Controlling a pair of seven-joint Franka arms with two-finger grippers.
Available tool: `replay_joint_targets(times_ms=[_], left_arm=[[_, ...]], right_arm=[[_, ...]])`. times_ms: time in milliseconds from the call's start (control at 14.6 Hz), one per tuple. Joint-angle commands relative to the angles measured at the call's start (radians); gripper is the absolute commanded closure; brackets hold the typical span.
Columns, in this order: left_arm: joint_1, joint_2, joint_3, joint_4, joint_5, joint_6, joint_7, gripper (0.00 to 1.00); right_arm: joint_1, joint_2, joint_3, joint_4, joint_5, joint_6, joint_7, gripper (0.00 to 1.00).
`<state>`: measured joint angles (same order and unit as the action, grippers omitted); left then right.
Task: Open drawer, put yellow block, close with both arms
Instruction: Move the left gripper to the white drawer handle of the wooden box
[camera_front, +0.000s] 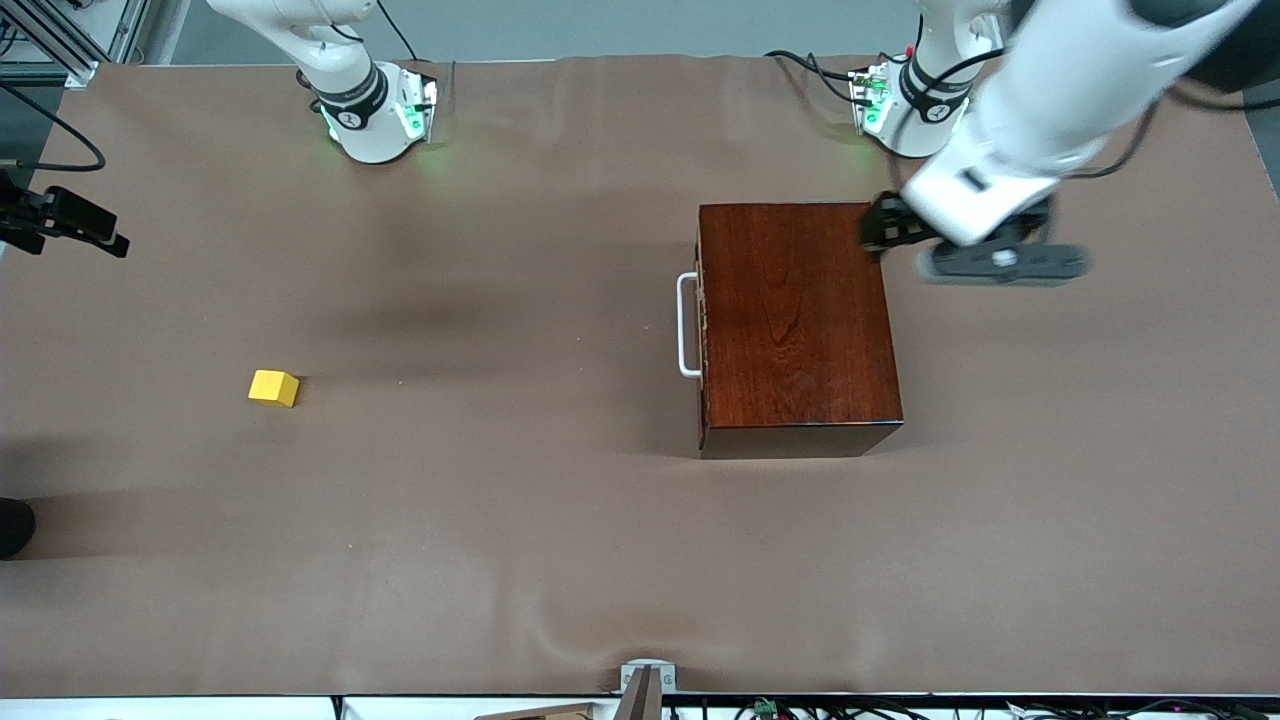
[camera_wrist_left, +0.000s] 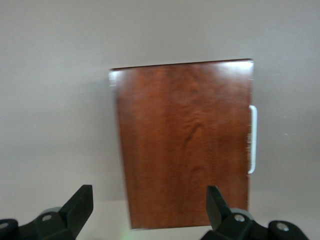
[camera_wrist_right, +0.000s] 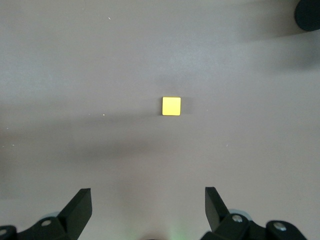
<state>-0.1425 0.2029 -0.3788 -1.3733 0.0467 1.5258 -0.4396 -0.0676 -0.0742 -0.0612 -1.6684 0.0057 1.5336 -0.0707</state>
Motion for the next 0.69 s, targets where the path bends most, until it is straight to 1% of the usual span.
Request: replay_joint_targets(times_ms=[0, 206, 343, 412, 481, 618], left_arm=[[-0.112, 0.088, 0.007, 0.071, 0.067, 0.037, -0.086, 0.00], [-0.210, 0.202, 0.017, 0.143, 0.075, 0.060, -0.187, 0.00], [-0.290, 0.254, 0.050, 0.160, 0.105, 0.115, -0.267, 0.00], [-0.340, 0.275, 0.082, 0.161, 0.120, 0.138, -0.293, 0.00], [-0.401, 0.303, 0.133, 0.168, 0.122, 0.160, -0.324, 0.00], [-0.538, 0.357, 0.255, 0.184, 0.122, 0.192, -0.363, 0.00]], right_arm=[[-0.009, 0.008, 0.007, 0.021, -0.012, -0.017, 0.005, 0.00], [-0.015, 0.013, 0.007, 0.022, -0.006, -0.010, 0.006, 0.00], [-0.014, 0.022, 0.007, 0.027, -0.001, -0.010, 0.006, 0.00], [-0.012, 0.022, 0.007, 0.027, -0.001, -0.012, 0.006, 0.00], [-0.011, 0.022, 0.007, 0.027, -0.001, -0.013, 0.006, 0.00], [-0.015, 0.022, 0.007, 0.027, 0.000, -0.013, 0.006, 0.00]])
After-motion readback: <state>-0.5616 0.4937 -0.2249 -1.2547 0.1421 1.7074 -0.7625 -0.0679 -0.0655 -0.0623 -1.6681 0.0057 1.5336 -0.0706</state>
